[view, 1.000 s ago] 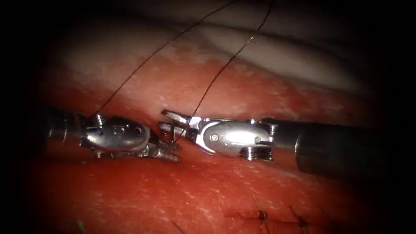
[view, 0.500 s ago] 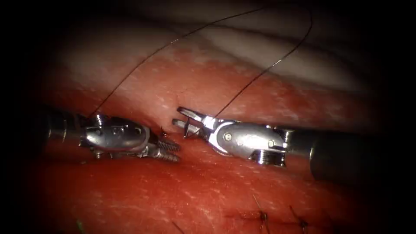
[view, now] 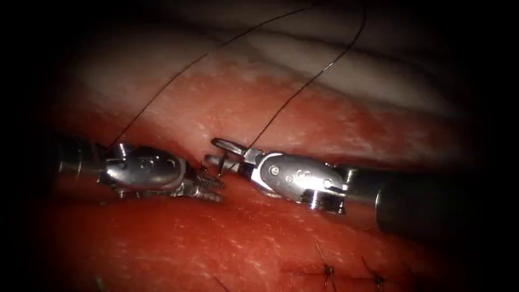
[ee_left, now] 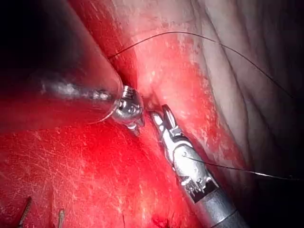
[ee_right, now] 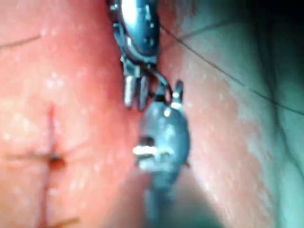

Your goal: Wound Closure

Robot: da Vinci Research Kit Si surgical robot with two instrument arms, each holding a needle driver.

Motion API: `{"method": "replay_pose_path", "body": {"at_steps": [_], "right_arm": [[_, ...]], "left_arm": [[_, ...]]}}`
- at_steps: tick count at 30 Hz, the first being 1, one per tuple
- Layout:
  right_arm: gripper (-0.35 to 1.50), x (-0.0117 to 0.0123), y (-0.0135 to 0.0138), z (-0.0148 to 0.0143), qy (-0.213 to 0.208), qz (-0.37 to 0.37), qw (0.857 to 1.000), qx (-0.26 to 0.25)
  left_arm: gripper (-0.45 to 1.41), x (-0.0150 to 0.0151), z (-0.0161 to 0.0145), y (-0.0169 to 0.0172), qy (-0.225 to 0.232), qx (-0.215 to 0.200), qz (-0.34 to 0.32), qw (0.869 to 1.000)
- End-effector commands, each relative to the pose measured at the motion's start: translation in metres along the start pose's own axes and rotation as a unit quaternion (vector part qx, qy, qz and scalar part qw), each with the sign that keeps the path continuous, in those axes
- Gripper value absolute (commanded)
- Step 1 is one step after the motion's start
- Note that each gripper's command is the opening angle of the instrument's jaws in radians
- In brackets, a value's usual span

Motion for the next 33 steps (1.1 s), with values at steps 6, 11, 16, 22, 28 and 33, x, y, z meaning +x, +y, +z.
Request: {"method": "replay_pose_path", "body": {"at_steps": [6, 11, 16, 22, 28, 33], "right_arm": [[-0.35, -0.0003, 0.0002, 0.0002, -0.014, 0.026, 1.0, 0.0], [-0.35, -0.0008, -0.0006, 0.0006, -0.042, 0.039, 0.998, 0.023], [-0.35, -0.0011, -0.0003, 0.0007, -0.049, 0.044, 0.998, 0.023], [-0.35, -0.0023, -0.0009, 0.0006, -0.07, 0.077, 0.994, 0.041], [-0.35, -0.0018, -0.0007, 0.0009, -0.06, 0.084, 0.994, 0.042], [-0.35, 0.0016, 0.0014, 0.0, -0.013, 0.036, 0.999, -0.005]], "left_arm": [[0.2, -0.0004, 0.0009, 0.0003, 0.0, -0.001, -0.001, 1.0], [0.19, -0.0004, 0.0009, 0.0003, 0.0, -0.001, -0.001, 1.0], [0.19, -0.0004, 0.0009, 0.0003, 0.0, -0.001, -0.001, 1.0], [0.19, -0.0003, 0.0009, 0.0004, 0.0, 0.0, -0.001, 1.0], [0.19, -0.0003, 0.0009, 0.0004, 0.0, -0.001, -0.001, 1.0], [0.2, 0.0006, 0.0012, 0.0011, 0.001, 0.001, -0.006, 1.0]]}}
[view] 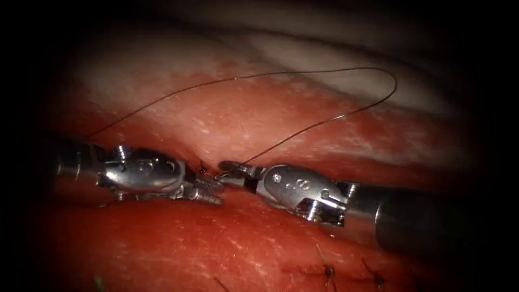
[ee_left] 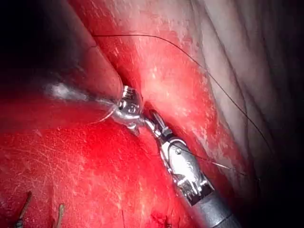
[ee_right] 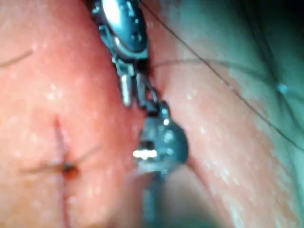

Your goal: Wound Closure

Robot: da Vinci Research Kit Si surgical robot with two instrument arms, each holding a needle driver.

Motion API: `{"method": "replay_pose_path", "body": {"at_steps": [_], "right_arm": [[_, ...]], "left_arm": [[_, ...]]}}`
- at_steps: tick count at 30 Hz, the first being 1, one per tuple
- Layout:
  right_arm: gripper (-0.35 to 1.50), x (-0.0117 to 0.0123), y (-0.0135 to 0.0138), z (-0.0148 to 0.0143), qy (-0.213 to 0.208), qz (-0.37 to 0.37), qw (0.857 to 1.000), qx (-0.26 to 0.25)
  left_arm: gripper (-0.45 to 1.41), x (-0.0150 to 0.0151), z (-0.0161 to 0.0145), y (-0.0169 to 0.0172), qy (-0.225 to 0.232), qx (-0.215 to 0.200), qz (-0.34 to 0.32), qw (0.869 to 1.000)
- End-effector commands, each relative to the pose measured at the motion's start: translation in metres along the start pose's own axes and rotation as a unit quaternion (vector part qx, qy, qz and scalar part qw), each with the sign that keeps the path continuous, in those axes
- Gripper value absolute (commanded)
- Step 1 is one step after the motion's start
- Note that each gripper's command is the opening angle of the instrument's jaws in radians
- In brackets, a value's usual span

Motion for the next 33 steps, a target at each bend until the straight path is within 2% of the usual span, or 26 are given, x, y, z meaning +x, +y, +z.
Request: {"method": "replay_pose_path", "body": {"at_steps": [1, 4, 8, 14, 18, 23, 33], "right_arm": [[-0.35, 0.0021, 0.0014, 0.0003, 0.02, -0.029, 0.999, -0.017], [-0.35, 0.0044, 0.0027, -0.0005, 0.042, -0.057, 0.997, -0.034], [-0.35, 0.0047, 0.0036, -0.0004, 0.053, -0.091, 0.994, -0.033], [-0.35, 0.0053, 0.0056, 0.0006, 0.09, -0.155, 0.983, 0.039], [-0.35, 0.0072, 0.0077, 0.0004, 0.102, -0.187, 0.974, 0.076], [-0.35, 0.0074, 0.0074, 0.0003, 0.099, -0.243, 0.964, 0.044], [-0.35, 0.0084, 0.0083, -0.0001, 0.09, -0.264, 0.96, 0.022]], "left_arm": [[0.2, 0.0, 0.0011, 0.0007, 0.0, 0.001, -0.003, 1.0], [0.2, 0.0003, 0.0013, 0.0009, 0.001, 0.003, -0.007, 1.0], [0.2, 0.0002, 0.0016, 0.0006, 0.001, 0.005, -0.007, 1.0], [0.2, 0.0, 0.0016, 0.0003, 0.001, 0.005, -0.006, 1.0], [0.21, -0.0001, 0.0015, 0.0002, 0.001, 0.004, -0.005, 1.0], [0.21, -0.0002, 0.0014, 0.0002, 0.0, 0.004, -0.005, 1.0], [0.21, -0.0009, 0.0018, -0.0003, 0.0, 0.006, -0.002, 1.0]]}}
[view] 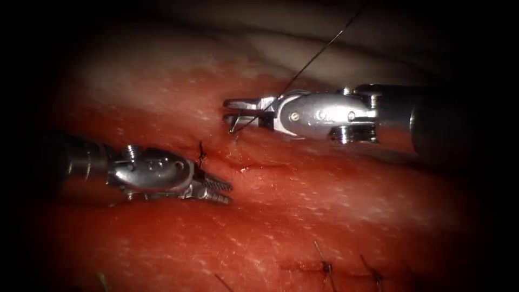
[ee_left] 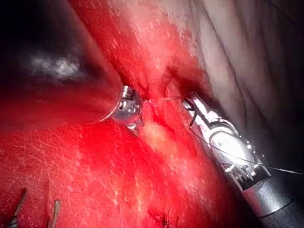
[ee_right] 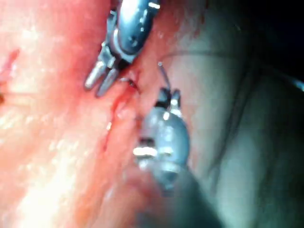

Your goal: Wound Closure

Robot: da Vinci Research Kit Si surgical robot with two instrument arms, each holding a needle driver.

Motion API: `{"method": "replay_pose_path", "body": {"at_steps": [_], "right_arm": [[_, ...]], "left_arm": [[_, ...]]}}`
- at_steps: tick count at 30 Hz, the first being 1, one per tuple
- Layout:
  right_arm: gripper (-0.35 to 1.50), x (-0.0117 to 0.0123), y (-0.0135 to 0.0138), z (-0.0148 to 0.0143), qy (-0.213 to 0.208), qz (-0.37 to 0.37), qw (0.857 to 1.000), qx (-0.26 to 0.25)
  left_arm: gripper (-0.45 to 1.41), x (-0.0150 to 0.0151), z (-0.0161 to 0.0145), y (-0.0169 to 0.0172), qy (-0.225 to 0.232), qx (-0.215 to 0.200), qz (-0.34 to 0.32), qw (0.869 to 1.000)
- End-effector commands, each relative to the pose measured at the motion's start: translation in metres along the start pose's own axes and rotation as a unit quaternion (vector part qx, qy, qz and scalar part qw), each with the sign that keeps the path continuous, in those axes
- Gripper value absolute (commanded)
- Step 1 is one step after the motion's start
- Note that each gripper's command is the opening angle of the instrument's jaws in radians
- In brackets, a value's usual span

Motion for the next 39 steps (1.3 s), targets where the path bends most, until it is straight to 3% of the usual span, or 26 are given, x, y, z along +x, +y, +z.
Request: {"method": "replay_pose_path", "body": {"at_steps": [1, 13, 18, 28, 39], "right_arm": [[-0.35, 0.0, 0.0004, 0.001, 0.005, -0.004, 1.0, 0.002], [-0.35, -0.0003, -0.0004, 0.002, 0.012, 0.01, 0.999, 0.035], [-0.35, -0.0004, -0.0003, 0.002, 0.012, 0.013, 0.999, 0.037], [-0.35, -0.0004, -0.0002, 0.0023, 0.018, 0.033, 0.998, 0.052], [-0.35, -0.0007, 0.0006, 0.0033, 0.027, 0.098, 0.991, 0.089]], "left_arm": [[0.21, -0.0006, 0.0009, -0.0002, 0.0, 0.0, 0.0, 1.0], [0.23, 0.0012, 0.0001, -0.001, 0.018, 0.018, -0.014, 1.0], [0.23, -0.0012, 0.0024, -0.0019, 0.016, 0.014, -0.006, 1.0], [0.23, -0.0049, 0.0029, -0.0033, -0.017, 0.01, -0.019, 1.0], [0.25, -0.0059, 0.003, -0.0046, -0.022, 0.012, -0.028, 0.999]]}}
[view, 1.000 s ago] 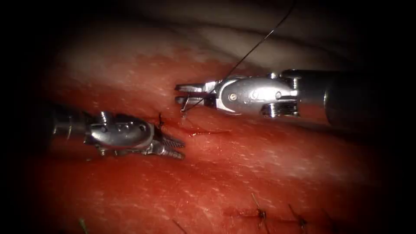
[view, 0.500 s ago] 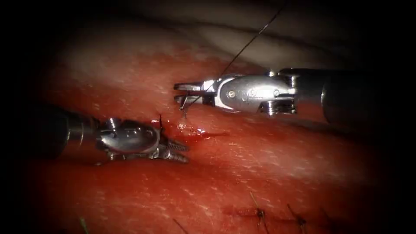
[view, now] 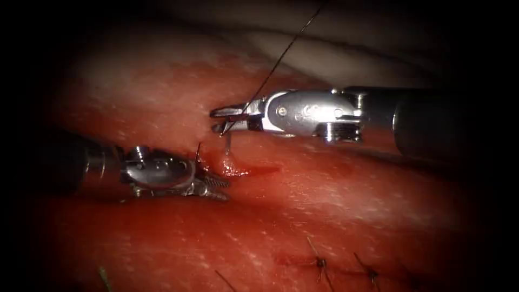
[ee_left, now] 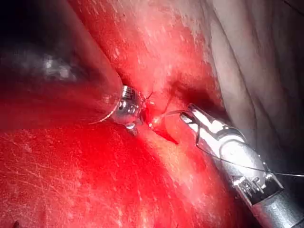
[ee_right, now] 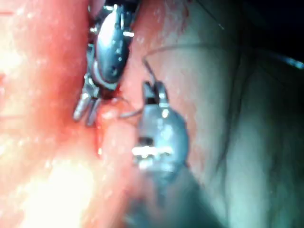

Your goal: Wound Closure

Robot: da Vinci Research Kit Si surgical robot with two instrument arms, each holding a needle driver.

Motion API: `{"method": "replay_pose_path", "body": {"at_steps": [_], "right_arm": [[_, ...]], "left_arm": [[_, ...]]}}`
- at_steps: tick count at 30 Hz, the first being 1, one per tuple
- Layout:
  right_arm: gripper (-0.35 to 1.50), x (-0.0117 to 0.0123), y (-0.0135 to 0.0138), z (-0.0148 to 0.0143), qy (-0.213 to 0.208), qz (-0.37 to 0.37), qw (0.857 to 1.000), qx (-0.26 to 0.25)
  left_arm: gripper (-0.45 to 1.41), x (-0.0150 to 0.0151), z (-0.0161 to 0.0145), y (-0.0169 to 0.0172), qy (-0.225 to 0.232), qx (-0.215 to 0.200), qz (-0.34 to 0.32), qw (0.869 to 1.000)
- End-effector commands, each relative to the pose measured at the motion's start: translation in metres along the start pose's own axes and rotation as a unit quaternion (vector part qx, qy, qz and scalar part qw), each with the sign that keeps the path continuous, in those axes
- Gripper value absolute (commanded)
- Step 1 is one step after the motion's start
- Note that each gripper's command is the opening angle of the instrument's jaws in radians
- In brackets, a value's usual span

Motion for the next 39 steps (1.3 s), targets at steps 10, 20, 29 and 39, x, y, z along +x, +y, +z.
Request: {"method": "replay_pose_path", "body": {"at_steps": [10, 20, 29, 39], "right_arm": [[-0.35, -0.0022, -0.0004, 0.0019, 0.008, 0.141, 0.989, 0.047], [-0.35, -0.0047, 0.0023, 0.0003, 0.023, 0.33, 0.943, -0.026], [-0.35, -0.0078, -0.0002, 0.0012, 0.052, 0.557, 0.828, 0.028], [-0.35, -0.0058, -0.0022, 0.0011, 0.09, 0.621, 0.778, 0.044]], "left_arm": [[0.25, 0.0006, -0.0001, 0.0009, 0.0, -0.005, -0.005, 1.0], [0.25, 0.001, -0.0001, 0.0012, 0.0, -0.005, -0.007, 1.0], [0.27, 0.0015, -0.0004, 0.0015, 0.0, -0.008, -0.009, 1.0], [0.28, 0.0025, -0.001, 0.0021, 0.001, -0.008, -0.002, 1.0]]}}
